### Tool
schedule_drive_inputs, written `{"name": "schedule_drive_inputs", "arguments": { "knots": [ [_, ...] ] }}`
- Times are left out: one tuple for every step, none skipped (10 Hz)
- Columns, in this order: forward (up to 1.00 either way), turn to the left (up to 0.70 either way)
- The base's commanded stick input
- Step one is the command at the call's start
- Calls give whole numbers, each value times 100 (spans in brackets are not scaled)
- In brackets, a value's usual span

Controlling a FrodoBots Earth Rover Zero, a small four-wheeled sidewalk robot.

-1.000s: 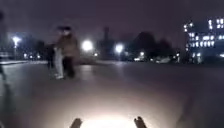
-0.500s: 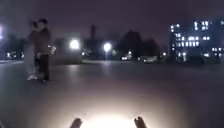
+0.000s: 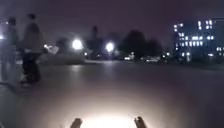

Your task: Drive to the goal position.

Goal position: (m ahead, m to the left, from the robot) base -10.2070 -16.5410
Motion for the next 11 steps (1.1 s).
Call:
{"name": "schedule_drive_inputs", "arguments": {
  "knots": [
    [100,0],
    [100,0],
    [100,0],
    [100,0],
    [100,0],
    [100,4],
    [100,9],
    [100,14],
    [100,3],
    [100,0],
    [100,0]
  ]
}}
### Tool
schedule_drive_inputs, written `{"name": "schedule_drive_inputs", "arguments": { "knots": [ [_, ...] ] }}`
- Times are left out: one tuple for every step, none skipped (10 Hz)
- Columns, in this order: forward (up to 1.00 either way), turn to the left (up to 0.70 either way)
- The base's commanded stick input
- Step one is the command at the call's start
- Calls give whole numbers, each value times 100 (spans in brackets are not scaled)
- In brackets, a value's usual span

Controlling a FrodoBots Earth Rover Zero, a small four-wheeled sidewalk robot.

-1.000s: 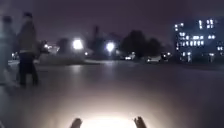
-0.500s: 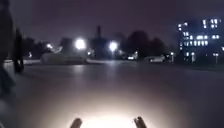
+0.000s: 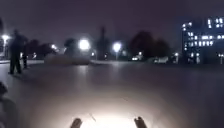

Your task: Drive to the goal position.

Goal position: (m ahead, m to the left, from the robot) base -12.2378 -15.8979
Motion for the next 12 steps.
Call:
{"name": "schedule_drive_inputs", "arguments": {
  "knots": [
    [100,0],
    [100,0],
    [100,0],
    [100,0],
    [100,0],
    [100,0],
    [100,0],
    [100,0],
    [100,0],
    [100,0],
    [100,0],
    [100,0]
  ]
}}
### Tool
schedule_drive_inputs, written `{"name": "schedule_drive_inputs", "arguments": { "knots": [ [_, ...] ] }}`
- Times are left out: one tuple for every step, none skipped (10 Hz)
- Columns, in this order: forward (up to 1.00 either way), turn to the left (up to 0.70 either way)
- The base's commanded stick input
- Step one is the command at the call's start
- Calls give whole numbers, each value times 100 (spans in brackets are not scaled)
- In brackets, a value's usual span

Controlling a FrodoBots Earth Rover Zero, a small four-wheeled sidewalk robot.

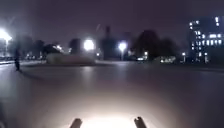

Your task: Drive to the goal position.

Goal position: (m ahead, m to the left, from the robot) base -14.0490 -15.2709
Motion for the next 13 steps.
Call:
{"name": "schedule_drive_inputs", "arguments": {
  "knots": [
    [100,0],
    [100,0],
    [100,0],
    [100,0],
    [100,0],
    [100,0],
    [100,0],
    [100,16],
    [100,32],
    [100,40],
    [100,40],
    [100,0],
    [100,0]
  ]
}}
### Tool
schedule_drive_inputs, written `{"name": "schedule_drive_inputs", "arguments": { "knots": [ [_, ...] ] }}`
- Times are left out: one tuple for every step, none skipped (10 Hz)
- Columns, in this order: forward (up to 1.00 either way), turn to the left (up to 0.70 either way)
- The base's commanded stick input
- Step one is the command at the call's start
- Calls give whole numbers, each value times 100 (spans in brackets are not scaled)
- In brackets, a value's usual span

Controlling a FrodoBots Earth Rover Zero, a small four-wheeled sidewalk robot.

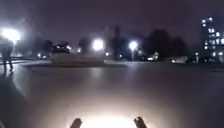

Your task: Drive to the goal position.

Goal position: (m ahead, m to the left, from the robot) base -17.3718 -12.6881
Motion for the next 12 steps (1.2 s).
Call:
{"name": "schedule_drive_inputs", "arguments": {
  "knots": [
    [100,0],
    [100,0],
    [100,0],
    [100,38],
    [100,20],
    [100,2],
    [100,0],
    [100,0],
    [100,0],
    [100,0],
    [100,0],
    [100,2]
  ]
}}
